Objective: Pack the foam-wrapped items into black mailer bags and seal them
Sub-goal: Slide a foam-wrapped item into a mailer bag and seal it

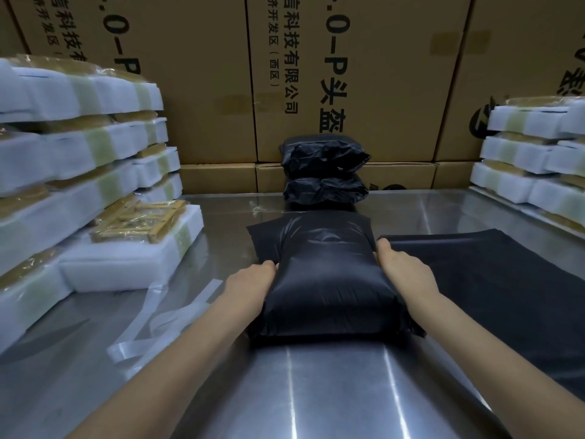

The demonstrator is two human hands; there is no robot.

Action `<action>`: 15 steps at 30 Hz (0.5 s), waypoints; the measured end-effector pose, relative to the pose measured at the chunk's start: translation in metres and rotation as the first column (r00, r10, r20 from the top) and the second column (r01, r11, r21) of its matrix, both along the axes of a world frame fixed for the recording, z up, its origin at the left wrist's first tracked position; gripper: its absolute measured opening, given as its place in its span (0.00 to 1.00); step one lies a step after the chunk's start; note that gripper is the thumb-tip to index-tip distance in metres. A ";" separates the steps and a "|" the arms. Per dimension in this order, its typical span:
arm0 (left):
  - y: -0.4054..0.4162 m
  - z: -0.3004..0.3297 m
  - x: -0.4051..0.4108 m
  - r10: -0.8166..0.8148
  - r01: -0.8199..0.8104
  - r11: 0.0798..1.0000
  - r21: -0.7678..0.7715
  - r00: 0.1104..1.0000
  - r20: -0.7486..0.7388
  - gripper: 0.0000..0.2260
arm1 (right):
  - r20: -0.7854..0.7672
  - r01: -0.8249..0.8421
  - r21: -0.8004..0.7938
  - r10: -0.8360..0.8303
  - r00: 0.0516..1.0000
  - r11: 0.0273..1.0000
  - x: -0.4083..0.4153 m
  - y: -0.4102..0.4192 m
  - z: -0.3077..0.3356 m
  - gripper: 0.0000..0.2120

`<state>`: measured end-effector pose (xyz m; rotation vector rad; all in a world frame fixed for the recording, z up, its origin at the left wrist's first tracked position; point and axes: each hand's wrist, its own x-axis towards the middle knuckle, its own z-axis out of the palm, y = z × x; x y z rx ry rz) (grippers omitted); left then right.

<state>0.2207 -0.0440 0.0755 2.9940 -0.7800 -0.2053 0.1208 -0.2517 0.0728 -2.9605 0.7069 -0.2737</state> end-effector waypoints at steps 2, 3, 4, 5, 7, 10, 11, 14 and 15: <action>0.008 -0.001 -0.009 -0.038 0.036 0.993 0.111 0.999 0.016 0.16 | -0.013 -0.007 -0.029 0.007 1.000 1.000 -0.014 0.007 -0.002 0.07; 0.013 -0.001 -0.012 -0.057 0.053 0.986 0.157 0.998 0.016 0.17 | -0.030 -0.007 -0.028 0.006 1.000 1.000 -0.022 0.011 -0.003 0.07; 0.018 0.001 -0.015 -0.068 0.068 0.979 0.190 0.998 -0.003 0.18 | -0.062 0.000 -0.023 -0.001 0.998 1.000 -0.029 0.013 -0.003 0.07; 0.023 0.005 -0.017 -0.051 0.060 0.978 0.198 0.997 -0.051 0.19 | -0.112 0.012 -0.020 -0.014 0.994 1.000 -0.035 0.013 -0.002 0.07; 0.030 0.020 -0.015 0.018 0.000 0.988 0.157 0.994 -0.110 0.23 | -0.140 0.082 -0.011 -0.082 0.987 0.997 -0.045 0.008 0.007 0.07; 0.020 0.037 0.000 0.078 -0.014 0.933 -0.360 0.983 0.164 0.21 | 0.334 0.085 0.088 -0.109 0.936 0.993 -0.038 0.006 0.029 0.18; 0.010 0.038 0.003 0.098 0.007 0.813 -0.582 0.984 0.150 0.24 | 0.449 0.015 0.188 -0.100 0.888 0.982 -0.027 0.011 0.036 0.22; -0.028 0.030 0.008 0.059 -0.145 0.566 -0.811 0.989 -0.136 0.32 | 0.305 -0.094 0.479 -0.065 0.950 0.873 0.012 0.026 0.043 0.34; -0.037 0.022 0.010 0.072 -0.209 0.561 -0.801 0.976 -0.204 0.31 | 0.228 -0.079 0.526 -0.051 0.972 0.847 0.021 0.026 0.039 0.37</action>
